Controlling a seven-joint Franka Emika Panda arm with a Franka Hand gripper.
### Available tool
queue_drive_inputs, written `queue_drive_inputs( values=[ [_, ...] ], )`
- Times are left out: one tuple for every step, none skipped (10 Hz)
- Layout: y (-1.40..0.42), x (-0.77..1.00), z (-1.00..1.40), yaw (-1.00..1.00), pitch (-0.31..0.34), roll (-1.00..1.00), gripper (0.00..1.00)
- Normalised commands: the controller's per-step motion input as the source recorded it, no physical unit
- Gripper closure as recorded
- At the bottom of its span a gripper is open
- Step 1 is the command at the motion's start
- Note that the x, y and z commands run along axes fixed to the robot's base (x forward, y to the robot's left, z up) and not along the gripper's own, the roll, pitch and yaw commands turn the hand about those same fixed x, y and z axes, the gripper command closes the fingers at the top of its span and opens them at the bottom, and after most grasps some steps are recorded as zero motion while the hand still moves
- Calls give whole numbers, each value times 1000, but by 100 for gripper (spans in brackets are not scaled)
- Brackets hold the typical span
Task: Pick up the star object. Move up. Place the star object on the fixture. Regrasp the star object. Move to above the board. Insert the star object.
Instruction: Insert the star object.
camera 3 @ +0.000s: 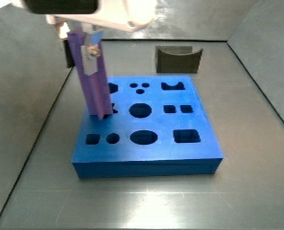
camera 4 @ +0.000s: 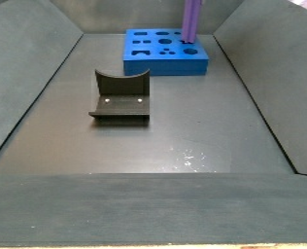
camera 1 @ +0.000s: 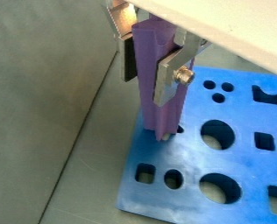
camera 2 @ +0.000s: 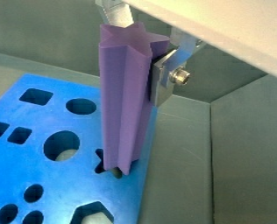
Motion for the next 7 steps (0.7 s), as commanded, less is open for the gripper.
queue_drive_inputs(
  values=[
    [77, -143, -120, 357, -200, -260, 100],
    [0, 0, -34, 0, 0, 0, 100],
    [0, 160, -71, 269, 0, 0, 100],
    [0, 286, 0, 0, 66, 0, 100],
    [0, 66, 0, -71, 31, 0, 100],
    [0, 0, -17, 0, 0, 0, 100],
    [54, 554, -120, -223, 431, 80, 100]
  ],
)
